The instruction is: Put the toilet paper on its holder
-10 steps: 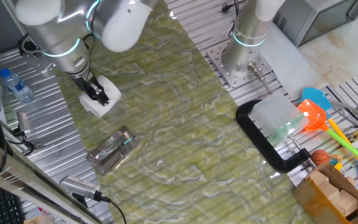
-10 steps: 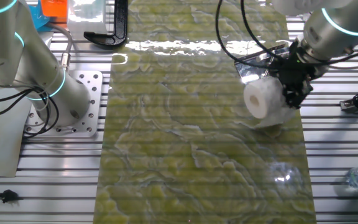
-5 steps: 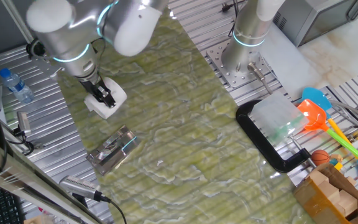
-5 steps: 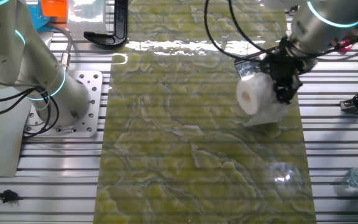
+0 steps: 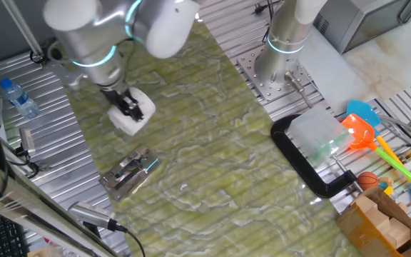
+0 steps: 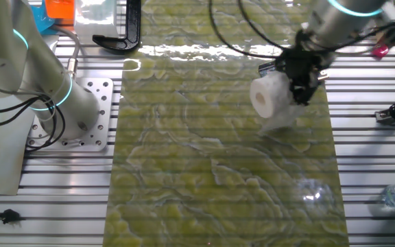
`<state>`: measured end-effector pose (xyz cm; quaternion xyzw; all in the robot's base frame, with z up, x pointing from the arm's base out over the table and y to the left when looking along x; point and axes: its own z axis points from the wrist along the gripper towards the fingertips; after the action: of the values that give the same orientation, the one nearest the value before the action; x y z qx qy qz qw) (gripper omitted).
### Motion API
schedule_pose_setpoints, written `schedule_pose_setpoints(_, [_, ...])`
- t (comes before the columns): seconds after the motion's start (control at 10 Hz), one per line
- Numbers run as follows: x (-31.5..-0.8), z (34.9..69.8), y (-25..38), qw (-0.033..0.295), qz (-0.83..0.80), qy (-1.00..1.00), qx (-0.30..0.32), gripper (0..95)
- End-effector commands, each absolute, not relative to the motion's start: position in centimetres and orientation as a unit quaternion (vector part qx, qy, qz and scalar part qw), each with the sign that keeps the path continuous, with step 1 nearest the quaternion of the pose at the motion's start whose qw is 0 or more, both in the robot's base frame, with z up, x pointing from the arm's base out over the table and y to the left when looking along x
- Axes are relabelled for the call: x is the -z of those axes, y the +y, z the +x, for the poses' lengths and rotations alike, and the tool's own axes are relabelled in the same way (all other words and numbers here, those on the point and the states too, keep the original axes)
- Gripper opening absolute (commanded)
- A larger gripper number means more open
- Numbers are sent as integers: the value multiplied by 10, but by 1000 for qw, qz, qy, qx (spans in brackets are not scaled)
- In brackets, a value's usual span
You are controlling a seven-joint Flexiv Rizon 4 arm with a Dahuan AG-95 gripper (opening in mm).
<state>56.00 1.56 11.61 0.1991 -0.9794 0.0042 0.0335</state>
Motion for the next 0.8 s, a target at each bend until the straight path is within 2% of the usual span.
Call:
schedule_pose_setpoints(0.1, [-107, 542, 27, 20, 189, -982, -3, 0])
schedule_pose_setpoints(0.8, [-111, 548, 31, 41, 139, -989, 2, 0])
